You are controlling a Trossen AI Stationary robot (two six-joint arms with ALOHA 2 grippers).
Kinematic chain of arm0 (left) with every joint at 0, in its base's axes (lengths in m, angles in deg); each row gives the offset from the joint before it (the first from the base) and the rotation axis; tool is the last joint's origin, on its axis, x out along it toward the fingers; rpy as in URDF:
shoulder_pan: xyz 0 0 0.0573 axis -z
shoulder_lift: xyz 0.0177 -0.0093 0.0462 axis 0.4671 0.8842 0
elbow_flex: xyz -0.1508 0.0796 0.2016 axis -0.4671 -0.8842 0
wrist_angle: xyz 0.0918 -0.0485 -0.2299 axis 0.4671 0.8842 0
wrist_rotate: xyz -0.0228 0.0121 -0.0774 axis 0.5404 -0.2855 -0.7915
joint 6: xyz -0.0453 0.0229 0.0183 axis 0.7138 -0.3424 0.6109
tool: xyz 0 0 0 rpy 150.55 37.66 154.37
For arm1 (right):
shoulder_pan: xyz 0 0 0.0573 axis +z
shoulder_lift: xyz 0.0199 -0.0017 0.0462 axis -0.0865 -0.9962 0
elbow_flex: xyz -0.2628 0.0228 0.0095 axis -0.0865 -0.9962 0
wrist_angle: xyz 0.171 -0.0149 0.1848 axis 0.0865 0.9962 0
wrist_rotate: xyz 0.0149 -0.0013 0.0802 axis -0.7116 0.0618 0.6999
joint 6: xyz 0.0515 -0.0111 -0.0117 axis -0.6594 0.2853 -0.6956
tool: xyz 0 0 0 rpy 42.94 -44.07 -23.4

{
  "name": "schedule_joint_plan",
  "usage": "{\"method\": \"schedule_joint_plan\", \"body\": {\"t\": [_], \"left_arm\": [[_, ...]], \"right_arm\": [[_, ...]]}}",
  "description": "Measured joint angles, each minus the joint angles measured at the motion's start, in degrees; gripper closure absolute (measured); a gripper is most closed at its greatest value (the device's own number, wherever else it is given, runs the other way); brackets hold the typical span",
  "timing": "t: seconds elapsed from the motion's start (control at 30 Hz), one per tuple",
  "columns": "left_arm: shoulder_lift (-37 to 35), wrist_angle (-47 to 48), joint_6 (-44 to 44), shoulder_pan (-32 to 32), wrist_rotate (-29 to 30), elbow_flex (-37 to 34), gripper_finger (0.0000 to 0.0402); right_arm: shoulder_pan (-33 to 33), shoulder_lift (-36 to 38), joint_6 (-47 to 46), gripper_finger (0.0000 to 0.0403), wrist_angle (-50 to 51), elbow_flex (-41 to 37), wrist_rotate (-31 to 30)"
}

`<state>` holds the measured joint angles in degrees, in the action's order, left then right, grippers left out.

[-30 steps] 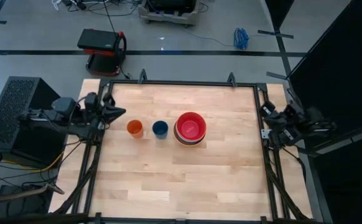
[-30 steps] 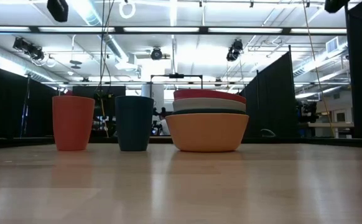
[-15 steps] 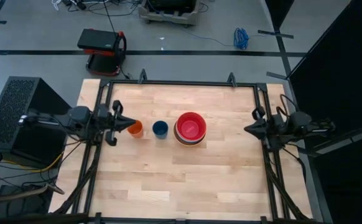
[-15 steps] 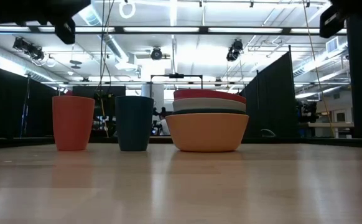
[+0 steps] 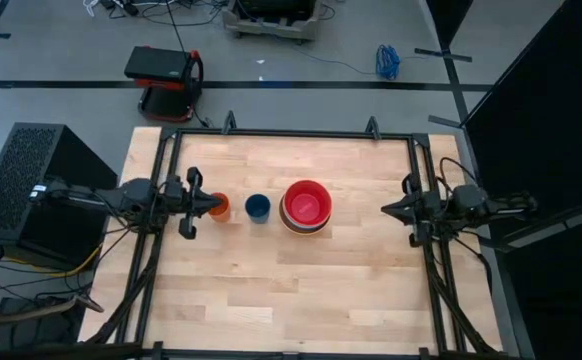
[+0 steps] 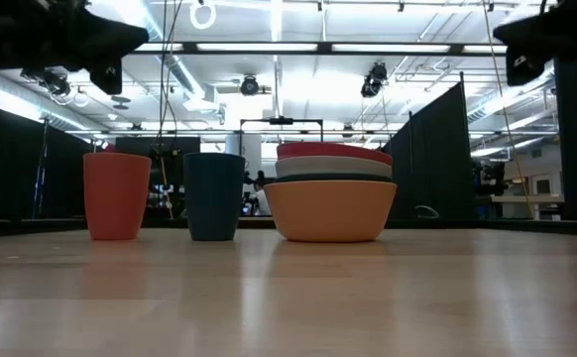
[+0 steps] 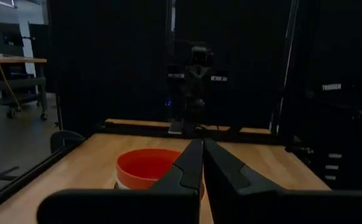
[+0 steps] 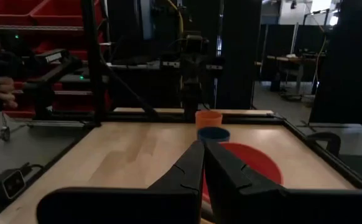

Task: Nest bowls inside each other
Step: Return to Home Position

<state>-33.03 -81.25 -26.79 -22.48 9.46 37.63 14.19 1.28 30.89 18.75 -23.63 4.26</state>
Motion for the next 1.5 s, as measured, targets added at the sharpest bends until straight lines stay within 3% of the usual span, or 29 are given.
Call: {"method": "schedule_joint_plan", "body": {"t": [0.43,1.5], "left_arm": [[0.04,-5.09,1.52,0.0,0.4,-7.42,0.0401],[0.08,-5.66,2.2,0.0,0.13,-7.44,0.0401]], "right_arm": [[-0.85,0.01,-2.77,0.0403,-4.54,-6.69,0.03],[-0.85,-0.01,-5.9,0.0403,-8.65,-11.27,0.09]]}}
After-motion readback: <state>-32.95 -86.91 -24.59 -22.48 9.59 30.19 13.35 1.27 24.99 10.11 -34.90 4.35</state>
